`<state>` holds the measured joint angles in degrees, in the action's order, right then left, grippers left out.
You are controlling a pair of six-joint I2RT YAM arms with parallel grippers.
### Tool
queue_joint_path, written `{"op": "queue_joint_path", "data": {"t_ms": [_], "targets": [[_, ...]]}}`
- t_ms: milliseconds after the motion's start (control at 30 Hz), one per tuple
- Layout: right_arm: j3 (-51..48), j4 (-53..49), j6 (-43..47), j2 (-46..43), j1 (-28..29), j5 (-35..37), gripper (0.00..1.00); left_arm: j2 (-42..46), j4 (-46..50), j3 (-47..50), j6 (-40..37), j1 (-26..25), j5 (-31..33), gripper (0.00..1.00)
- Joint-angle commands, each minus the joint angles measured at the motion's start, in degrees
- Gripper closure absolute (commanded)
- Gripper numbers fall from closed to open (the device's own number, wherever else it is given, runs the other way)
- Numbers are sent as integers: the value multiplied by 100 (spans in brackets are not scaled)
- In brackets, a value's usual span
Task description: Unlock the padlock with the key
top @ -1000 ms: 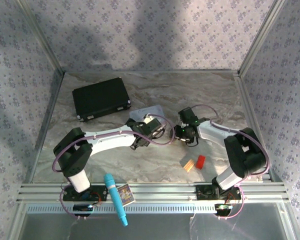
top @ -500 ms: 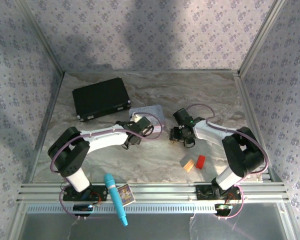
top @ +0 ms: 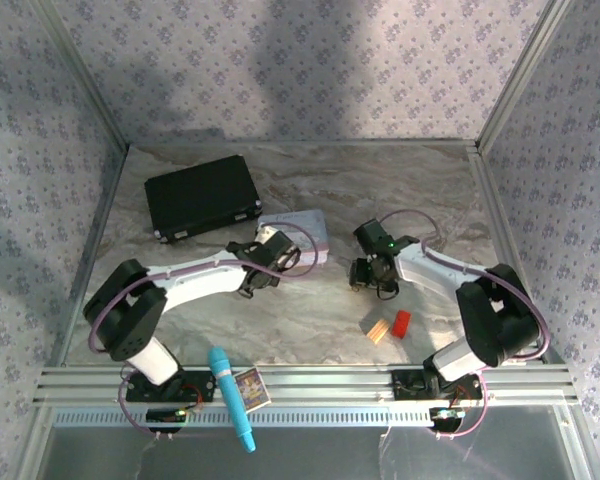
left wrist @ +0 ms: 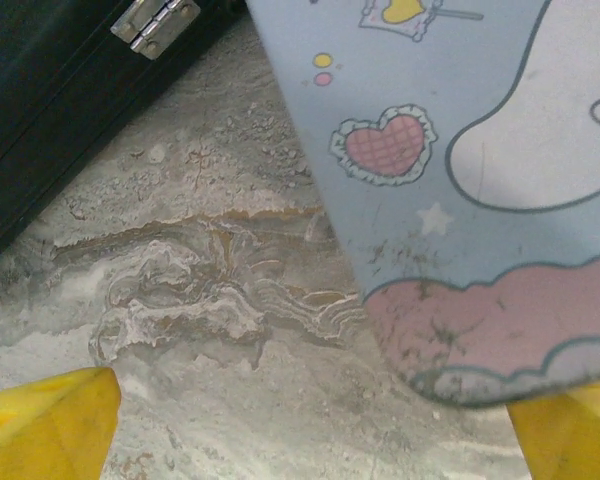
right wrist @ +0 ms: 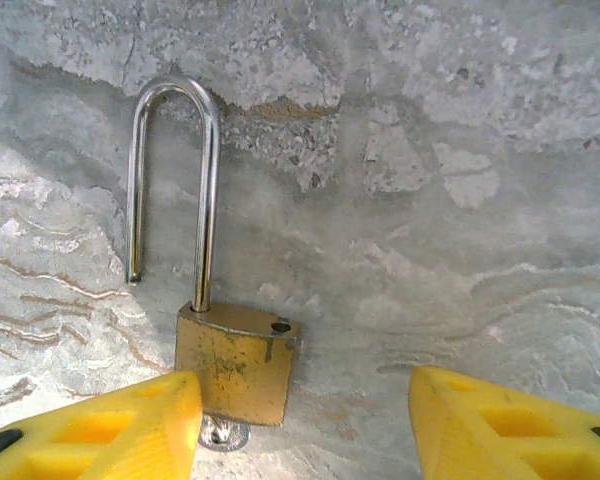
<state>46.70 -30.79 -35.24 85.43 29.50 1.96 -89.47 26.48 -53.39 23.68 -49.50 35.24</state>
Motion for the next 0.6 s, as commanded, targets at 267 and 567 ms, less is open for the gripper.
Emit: {"op": "queue_joint_path", "data": {"t_ms": [267,567], "targets": [[101,-93,874,-1463,8,1424,12,2647,-681,961,329,626,-121,0],[-921,3233,2876,-1856,-797,2764,1,2760,-1972,1375,-567,2508,580,0]]}}
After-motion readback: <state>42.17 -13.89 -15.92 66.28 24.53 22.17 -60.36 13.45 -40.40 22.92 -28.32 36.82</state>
